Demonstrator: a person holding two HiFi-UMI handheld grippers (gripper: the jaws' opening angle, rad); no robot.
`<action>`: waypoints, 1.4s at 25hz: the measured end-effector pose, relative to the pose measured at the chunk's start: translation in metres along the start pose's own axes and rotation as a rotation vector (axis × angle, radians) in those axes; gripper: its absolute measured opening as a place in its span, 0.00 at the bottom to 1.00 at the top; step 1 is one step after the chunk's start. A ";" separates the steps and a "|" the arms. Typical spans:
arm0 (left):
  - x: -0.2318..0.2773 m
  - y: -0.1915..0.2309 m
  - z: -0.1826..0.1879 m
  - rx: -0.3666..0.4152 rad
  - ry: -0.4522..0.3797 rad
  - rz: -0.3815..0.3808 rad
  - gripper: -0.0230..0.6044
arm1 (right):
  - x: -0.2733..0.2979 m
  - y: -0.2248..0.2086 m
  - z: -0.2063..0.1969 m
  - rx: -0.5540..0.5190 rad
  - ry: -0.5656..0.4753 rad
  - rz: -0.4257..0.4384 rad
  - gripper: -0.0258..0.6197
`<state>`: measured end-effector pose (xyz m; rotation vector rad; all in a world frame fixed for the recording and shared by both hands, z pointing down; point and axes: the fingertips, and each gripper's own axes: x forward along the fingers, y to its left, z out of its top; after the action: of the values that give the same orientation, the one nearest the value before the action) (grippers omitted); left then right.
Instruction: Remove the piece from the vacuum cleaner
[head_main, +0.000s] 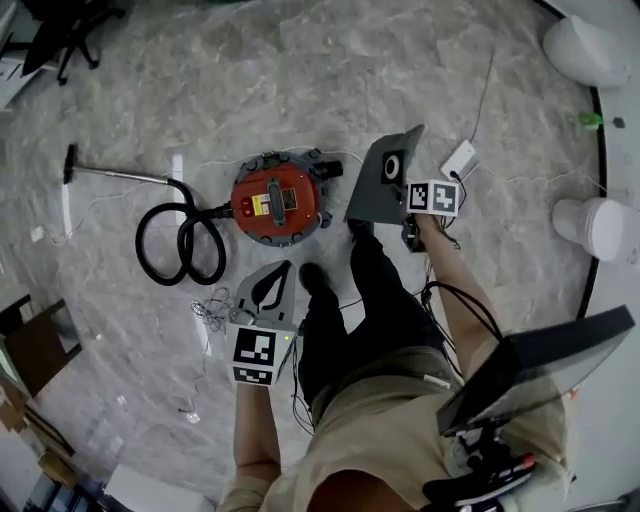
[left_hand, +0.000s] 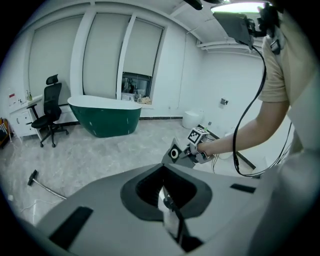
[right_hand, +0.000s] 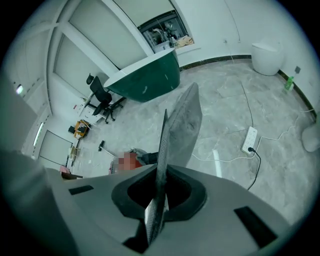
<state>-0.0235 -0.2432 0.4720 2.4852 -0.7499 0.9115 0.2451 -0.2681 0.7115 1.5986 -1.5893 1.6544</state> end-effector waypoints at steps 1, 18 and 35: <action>-0.009 0.001 0.007 0.011 -0.013 0.009 0.04 | -0.009 0.011 0.004 -0.009 -0.013 0.017 0.07; -0.133 -0.037 0.064 0.068 -0.201 -0.026 0.04 | -0.183 0.130 -0.010 -0.110 -0.228 0.165 0.07; -0.169 -0.089 0.089 0.032 -0.338 -0.291 0.04 | -0.294 0.160 -0.103 -0.167 -0.365 0.140 0.06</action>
<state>-0.0376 -0.1608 0.2784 2.7173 -0.4538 0.4097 0.1541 -0.1044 0.4155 1.8111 -2.0011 1.3011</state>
